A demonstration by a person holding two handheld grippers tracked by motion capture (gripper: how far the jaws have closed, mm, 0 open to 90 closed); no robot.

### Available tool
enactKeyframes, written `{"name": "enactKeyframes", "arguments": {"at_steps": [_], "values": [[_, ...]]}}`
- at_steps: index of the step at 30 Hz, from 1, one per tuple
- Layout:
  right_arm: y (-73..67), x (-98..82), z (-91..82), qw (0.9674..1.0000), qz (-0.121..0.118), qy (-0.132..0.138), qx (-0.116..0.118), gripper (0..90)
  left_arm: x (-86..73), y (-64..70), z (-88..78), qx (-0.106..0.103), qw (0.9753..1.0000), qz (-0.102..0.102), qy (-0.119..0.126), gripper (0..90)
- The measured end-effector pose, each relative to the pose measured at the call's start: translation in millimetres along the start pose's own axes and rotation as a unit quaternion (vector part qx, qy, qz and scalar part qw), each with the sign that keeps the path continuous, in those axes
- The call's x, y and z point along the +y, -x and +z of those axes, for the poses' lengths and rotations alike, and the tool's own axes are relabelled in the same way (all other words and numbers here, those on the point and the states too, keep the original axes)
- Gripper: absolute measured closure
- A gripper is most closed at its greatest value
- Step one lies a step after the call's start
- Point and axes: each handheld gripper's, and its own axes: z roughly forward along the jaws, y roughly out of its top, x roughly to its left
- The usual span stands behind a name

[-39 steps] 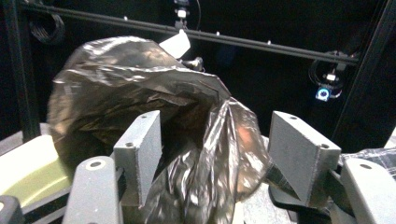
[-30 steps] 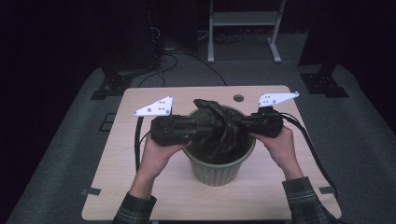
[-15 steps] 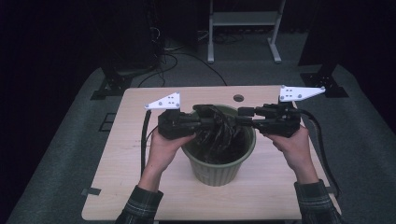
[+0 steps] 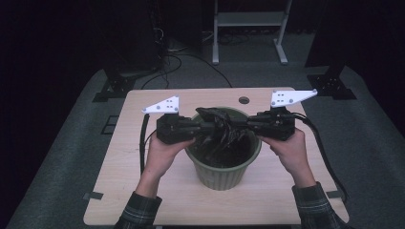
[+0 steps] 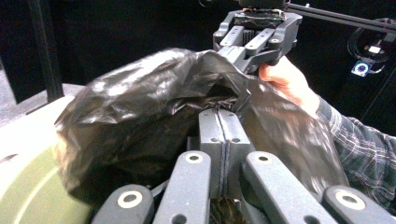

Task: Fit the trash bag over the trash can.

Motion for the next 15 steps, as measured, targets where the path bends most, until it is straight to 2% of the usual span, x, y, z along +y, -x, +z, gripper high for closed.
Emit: {"name": "enactKeyframes", "arguments": {"at_steps": [1, 2, 8, 12, 15], "values": [[0.0, 0.0, 0.0, 1.0, 0.0, 0.0, 0.0, 90.0, 0.0, 0.0, 0.0, 0.0, 1.0, 0.0, 0.0, 88.2], [3.4, -1.6, -4.3, 0.9999, 0.004, 0.003, -0.014, 90.0, -0.7, -1.2, -4.0, 0.004, 1.0, -0.002, 0.001, 88.2], [18.4, -12.3, -20.5, 0.9986, 0.025, 0.007, -0.046, 90.0, -4.3, -9.5, -38.2, 0.039, 0.9991, -0.013, 0.007, 85.6], [27.3, -20.5, -29.4, 0.9976, 0.037, 0.007, -0.059, 90.0, -7.0, -16.6, -57.1, 0.066, 0.9976, -0.019, 0.004, 85.8], [32.1, -26.7, -32.5, 0.9965, 0.041, -0.004, -0.073, 90.0, -10.8, -25.0, -66.5, 0.09, 0.9956, -0.024, -0.005, 85.8]]}}
